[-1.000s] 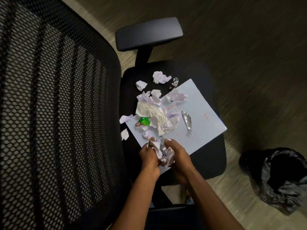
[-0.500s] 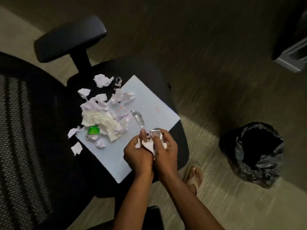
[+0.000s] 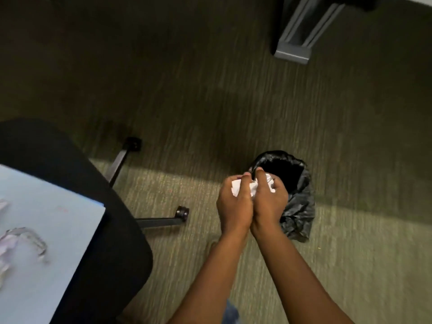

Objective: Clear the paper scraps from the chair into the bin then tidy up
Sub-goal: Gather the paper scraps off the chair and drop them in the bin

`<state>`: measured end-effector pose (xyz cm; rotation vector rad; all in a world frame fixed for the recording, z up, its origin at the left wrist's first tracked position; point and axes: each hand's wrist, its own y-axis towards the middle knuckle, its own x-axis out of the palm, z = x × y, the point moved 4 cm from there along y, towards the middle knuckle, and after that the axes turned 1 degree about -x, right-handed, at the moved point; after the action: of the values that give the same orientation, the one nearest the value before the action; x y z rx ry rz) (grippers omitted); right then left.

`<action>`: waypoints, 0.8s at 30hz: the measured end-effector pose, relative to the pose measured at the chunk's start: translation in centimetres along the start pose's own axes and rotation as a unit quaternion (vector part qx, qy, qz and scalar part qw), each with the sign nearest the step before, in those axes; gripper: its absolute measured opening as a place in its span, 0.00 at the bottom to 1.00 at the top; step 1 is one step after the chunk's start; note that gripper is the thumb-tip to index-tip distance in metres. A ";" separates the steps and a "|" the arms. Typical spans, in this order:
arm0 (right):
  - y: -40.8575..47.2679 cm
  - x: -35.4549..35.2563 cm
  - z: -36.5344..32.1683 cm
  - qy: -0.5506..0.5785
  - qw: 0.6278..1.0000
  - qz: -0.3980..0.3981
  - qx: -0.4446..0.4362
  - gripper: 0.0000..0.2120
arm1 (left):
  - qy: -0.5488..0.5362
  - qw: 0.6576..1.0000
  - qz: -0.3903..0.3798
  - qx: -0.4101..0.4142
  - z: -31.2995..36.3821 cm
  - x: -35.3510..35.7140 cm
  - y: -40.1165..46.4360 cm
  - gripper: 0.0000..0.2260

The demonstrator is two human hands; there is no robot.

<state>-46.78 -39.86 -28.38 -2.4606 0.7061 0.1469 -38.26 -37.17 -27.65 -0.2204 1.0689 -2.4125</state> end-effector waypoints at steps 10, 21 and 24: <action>12.4 -5.5 6.6 0.154 0.951 -0.035 0.265 0.23 | 0.078 0.985 -0.076 -0.134 -8.7 12.0 7.5 0.27; 14.6 -8.2 9.0 0.003 0.967 -0.073 0.244 0.27 | 0.042 0.979 -0.130 -0.154 -10.8 11.4 8.5 0.32; 13.3 -7.4 8.4 0.012 0.971 -0.078 0.224 0.30 | 0.034 0.981 -0.128 -0.139 -9.5 9.2 7.7 0.32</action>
<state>-59.58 -41.07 -40.08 -2.0730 0.4891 -0.0946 -46.54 -39.96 -40.16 -0.3936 1.4916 -2.4983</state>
